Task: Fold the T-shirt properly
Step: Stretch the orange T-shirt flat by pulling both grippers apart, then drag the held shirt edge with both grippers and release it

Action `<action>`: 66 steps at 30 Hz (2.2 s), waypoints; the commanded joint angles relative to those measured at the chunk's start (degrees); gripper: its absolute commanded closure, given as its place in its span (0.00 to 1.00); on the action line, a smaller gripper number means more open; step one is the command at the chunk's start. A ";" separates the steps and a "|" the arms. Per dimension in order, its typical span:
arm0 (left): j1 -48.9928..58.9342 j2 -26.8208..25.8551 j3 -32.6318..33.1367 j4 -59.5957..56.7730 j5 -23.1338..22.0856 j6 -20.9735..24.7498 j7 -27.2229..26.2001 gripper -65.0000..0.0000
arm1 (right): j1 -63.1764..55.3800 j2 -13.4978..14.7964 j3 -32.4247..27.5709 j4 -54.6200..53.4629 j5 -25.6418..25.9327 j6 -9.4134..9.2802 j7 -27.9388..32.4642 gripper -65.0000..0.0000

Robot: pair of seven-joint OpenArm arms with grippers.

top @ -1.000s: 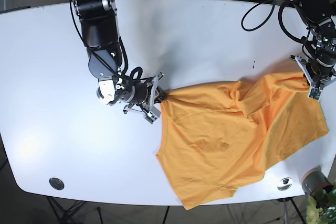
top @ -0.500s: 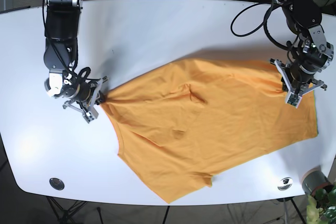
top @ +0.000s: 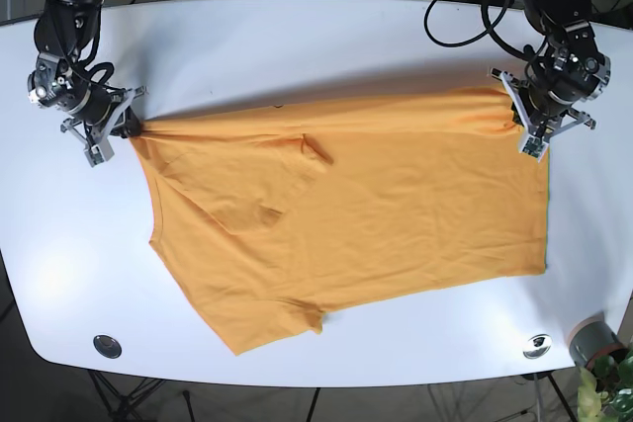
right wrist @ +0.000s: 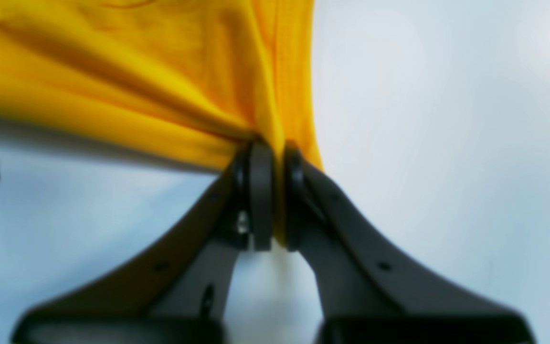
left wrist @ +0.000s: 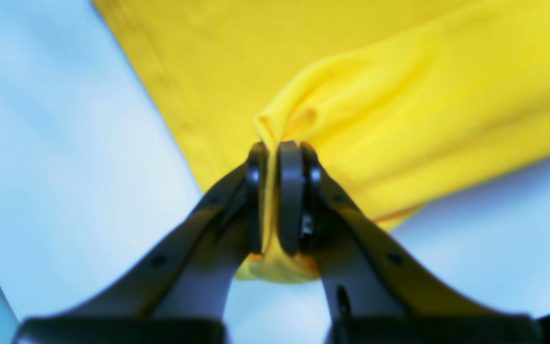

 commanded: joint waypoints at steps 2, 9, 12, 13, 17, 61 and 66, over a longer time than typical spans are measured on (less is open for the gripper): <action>0.66 -0.98 -1.63 1.01 0.73 0.14 -1.59 1.00 | -1.61 1.06 1.47 1.67 -0.88 -0.53 -0.98 0.97; -3.12 -1.07 -0.31 0.48 0.90 0.14 -2.55 1.00 | -2.32 -0.26 1.55 1.76 -0.80 -0.53 -0.90 0.97; -4.44 -1.69 -0.22 -2.77 0.90 0.14 -2.55 1.00 | -2.32 -0.26 1.55 1.76 -0.80 -0.53 -0.90 0.97; -4.61 -3.00 -0.22 -3.92 0.90 0.14 -2.55 1.00 | -2.32 -0.26 1.55 1.76 -0.80 -0.53 -0.98 0.97; -4.79 -5.82 -0.14 -9.28 0.46 0.14 -2.64 0.82 | -2.32 -0.35 1.55 1.76 -0.80 -0.53 -1.07 0.97; -10.24 -10.21 -5.59 -18.77 -19.58 0.14 -3.43 0.35 | 9.29 -4.30 4.19 15.91 -3.78 -0.53 -15.23 0.44; -5.75 -6.79 -4.80 -12.00 -21.08 0.14 -3.26 0.35 | 9.81 -4.21 4.02 15.91 -3.78 -0.53 -15.23 0.29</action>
